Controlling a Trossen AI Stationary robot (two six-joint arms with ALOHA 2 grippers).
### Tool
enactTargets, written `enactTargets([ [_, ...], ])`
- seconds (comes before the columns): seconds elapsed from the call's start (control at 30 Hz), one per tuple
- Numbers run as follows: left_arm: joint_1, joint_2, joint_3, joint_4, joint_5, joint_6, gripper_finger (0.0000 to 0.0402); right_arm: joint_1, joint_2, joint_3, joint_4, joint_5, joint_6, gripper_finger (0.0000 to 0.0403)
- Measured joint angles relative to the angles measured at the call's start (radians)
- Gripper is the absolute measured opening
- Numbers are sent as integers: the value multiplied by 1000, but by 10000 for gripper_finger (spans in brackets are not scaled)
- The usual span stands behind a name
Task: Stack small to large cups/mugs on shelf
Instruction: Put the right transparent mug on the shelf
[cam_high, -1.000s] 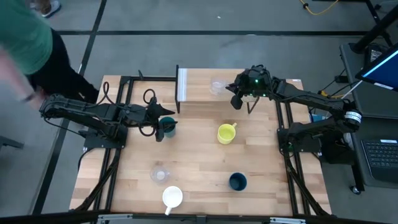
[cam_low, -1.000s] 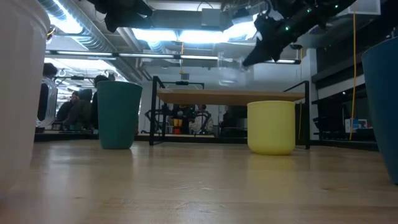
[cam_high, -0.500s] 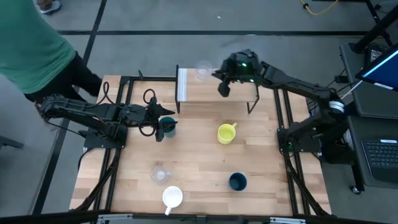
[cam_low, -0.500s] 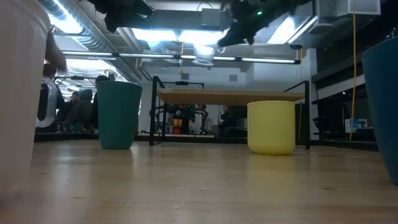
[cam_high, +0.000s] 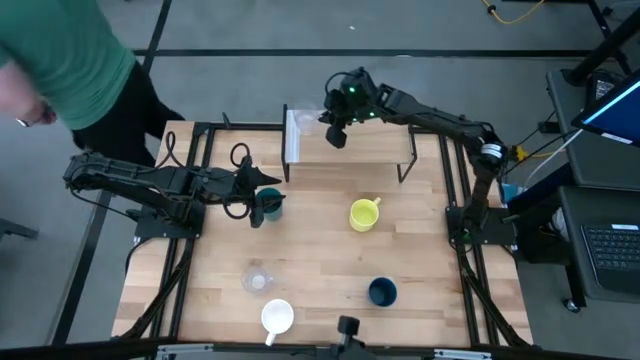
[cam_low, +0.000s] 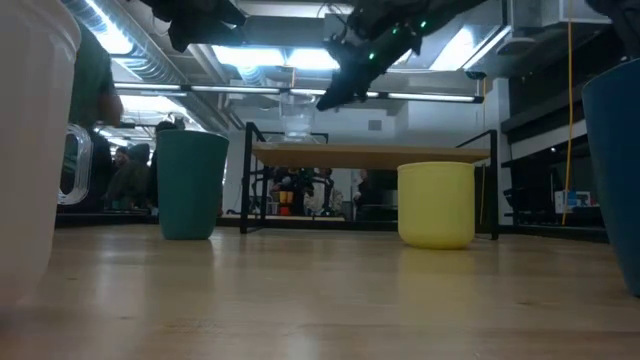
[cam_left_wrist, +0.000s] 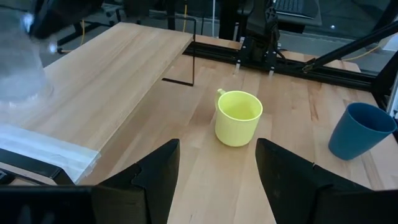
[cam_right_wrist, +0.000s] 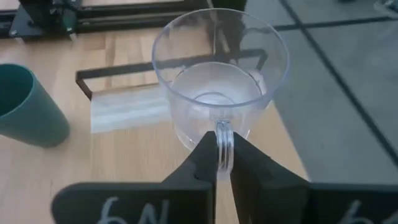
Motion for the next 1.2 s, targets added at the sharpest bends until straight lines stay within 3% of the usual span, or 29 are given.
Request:
enactTargets([
  [0.4,0,0,0,0,0,0,206,-20,89,80,-2,-76,-4,24],
  [0.7,0,0,0,0,0,0,206,-24,105,79,-8,-67,-8,25],
  [1.2,0,0,0,0,0,0,206,-25,105,78,-8,-73,-3,94],
])
